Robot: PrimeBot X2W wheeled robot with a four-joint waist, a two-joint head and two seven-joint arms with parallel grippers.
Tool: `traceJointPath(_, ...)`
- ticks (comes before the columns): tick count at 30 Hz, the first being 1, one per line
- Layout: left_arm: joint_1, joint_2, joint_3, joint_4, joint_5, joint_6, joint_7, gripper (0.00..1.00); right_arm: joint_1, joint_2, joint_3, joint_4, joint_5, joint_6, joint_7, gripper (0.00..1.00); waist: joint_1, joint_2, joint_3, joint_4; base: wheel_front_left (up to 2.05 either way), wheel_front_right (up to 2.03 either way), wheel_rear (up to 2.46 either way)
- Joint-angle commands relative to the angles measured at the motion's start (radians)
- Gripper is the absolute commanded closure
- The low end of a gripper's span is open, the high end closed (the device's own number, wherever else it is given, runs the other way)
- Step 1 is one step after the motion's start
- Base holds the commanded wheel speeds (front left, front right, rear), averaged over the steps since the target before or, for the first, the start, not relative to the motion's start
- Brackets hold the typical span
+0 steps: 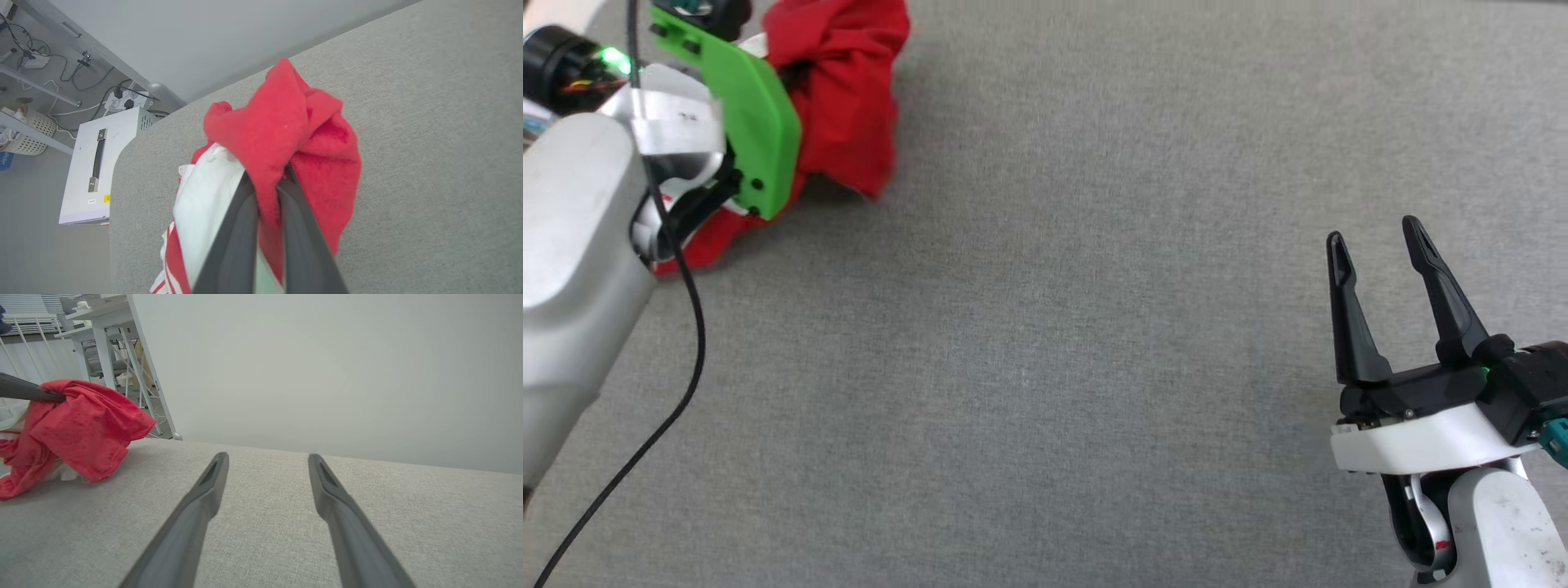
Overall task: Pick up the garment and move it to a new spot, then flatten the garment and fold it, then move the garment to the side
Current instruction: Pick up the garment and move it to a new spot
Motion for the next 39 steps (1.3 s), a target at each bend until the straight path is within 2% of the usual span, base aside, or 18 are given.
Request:
traceJointPath(1, -0.025, -0.011, -0.012, -0.034, 0.016, -0.003, -0.016, 1.0, 0.011, 0.007, -0.004, 0.001, 0.004, -0.001, -0.006, 0.0, 0.0, -0.0001, -0.07, -0.024, 0.0, 0.0, 0.0)
traceJointPath(5, -0.036, -0.061, -0.057, -0.128, 0.052, -0.003, -0.032, 1.0, 0.013, 0.02, -0.014, -0.004, 0.007, -0.001, -0.006, 0.0, 0.0, -0.0001, -0.082, -0.062, 0.0, 0.0, 0.0)
traceJointPath(7, -0.039, -0.109, -0.08, -0.166, 0.064, -0.001, -0.042, 1.0, 0.012, 0.025, -0.024, -0.007, 0.007, -0.001, -0.006, 0.0, 0.0, -0.0001, -0.079, -0.082, 0.0, 0.0, 0.0)
traceJointPath(8, -0.047, -0.218, -0.147, -0.194, 0.102, -0.001, -0.064, 1.0, 0.006, 0.033, -0.043, -0.011, 0.009, -0.001, -0.006, 0.0, 0.0, -0.0001, -0.059, -0.126, 0.0, 0.0, 0.0)
traceJointPath(15, -0.019, -0.417, -0.307, -0.103, 0.11, -0.002, -0.133, 1.0, -0.009, 0.04, -0.088, -0.02, 0.014, -0.001, -0.006, 0.0, 0.0, -0.0001, -0.011, -0.199, 0.0, 0.0, 0.0)
traceJointPath(21, 0.069, -0.495, -0.444, 0.023, 0.1, -0.003, -0.165, 1.0, -0.017, 0.041, -0.118, -0.027, 0.036, -0.001, -0.006, 0.0, 0.0, -0.0001, 0.03, -0.228, 0.0, 0.0, 0.0)
traceJointPath(30, 0.214, -0.55, -0.464, 0.047, 0.138, -0.003, -0.141, 1.0, -0.025, 0.041, -0.124, -0.015, 0.042, -0.001, -0.006, 0.0, 0.0, -0.0001, 0.038, -0.212, 0.0, 0.0, 0.0)
traceJointPath(31, 0.209, -0.553, -0.464, 0.052, 0.135, -0.003, -0.164, 0.56, -0.023, 0.041, -0.124, -0.013, 0.041, -0.001, -0.006, 0.0, 0.0, -0.0001, 0.031, -0.205, 0.0, 0.0, 0.0)
traceJointPath(32, 0.2, -0.556, -0.464, 0.063, 0.138, -0.003, -0.198, 0.0, -0.02, 0.041, -0.123, -0.009, 0.039, -0.001, -0.006, 0.0, 0.0, -0.0001, 0.019, -0.197, 0.0, 0.0, 0.0)
traceJointPath(36, 0.18, -0.572, -0.453, 0.094, 0.135, -0.003, -0.331, 0.0, 0.002, 0.041, -0.121, 0.006, 0.032, -0.001, -0.006, 0.0, 0.0, -0.0001, -0.039, -0.169, 0.0, 0.0, 0.0)
traceJointPath(39, 0.182, -0.582, -0.414, 0.093, 0.129, 0.017, -0.431, 0.0, 0.026, 0.041, -0.12, 0.013, 0.03, -0.001, -0.006, 0.0, 0.0, -0.0001, -0.086, -0.15, 0.0, 0.0, 0.0)
